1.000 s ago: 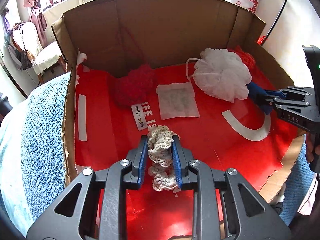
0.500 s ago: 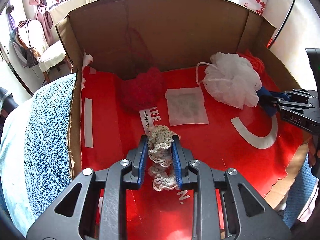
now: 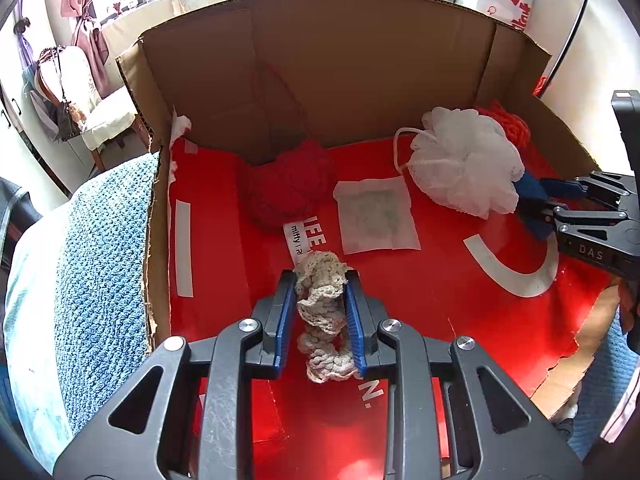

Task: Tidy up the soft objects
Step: 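Carry the crocheted toy and blue cloth into the box and open both tools, then lift both open tools out of the box back toward the blanket items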

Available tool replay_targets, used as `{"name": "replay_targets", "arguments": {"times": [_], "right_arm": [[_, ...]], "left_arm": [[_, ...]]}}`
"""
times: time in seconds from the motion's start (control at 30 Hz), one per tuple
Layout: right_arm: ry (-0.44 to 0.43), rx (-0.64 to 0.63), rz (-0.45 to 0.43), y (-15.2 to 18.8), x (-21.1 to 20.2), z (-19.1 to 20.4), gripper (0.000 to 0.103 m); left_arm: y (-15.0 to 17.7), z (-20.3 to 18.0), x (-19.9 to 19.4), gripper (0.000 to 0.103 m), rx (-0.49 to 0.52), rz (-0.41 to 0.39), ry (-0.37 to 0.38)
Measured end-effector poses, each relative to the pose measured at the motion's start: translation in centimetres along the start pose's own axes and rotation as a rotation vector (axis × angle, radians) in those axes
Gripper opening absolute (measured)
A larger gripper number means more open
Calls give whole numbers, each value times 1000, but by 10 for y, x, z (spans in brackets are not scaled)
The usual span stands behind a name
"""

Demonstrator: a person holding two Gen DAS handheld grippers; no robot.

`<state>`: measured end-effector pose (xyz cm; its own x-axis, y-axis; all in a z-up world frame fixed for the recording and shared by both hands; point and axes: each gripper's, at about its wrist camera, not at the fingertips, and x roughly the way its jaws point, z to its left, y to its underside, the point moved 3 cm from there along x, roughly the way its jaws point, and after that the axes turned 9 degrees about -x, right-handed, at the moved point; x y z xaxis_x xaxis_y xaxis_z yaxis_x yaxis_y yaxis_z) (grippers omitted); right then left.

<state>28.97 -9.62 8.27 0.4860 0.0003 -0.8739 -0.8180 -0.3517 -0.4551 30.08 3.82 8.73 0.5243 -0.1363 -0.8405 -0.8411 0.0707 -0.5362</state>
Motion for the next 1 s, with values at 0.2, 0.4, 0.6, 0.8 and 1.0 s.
{"name": "replay_targets", "arguments": {"times": [0.2,0.4,0.6,0.8,1.0], "right_arm": [[15,-18,-9,2,-7,5,49],[14,-16,-43,6,-26,11,61],[7,4,-106,11,-59,11,66],[-11,29,-206,26,-102,8,75],[-14,48,-323,45,-147,3,92]], "left_arm": [[2,2,-6,26,-3,-7,10],[6,-2,-28,58,-13,-49,62],[17,-7,-61,59,-19,-102,103],[34,-11,-105,72,-25,-195,151],[52,-22,-152,85,-21,-334,177]]}}
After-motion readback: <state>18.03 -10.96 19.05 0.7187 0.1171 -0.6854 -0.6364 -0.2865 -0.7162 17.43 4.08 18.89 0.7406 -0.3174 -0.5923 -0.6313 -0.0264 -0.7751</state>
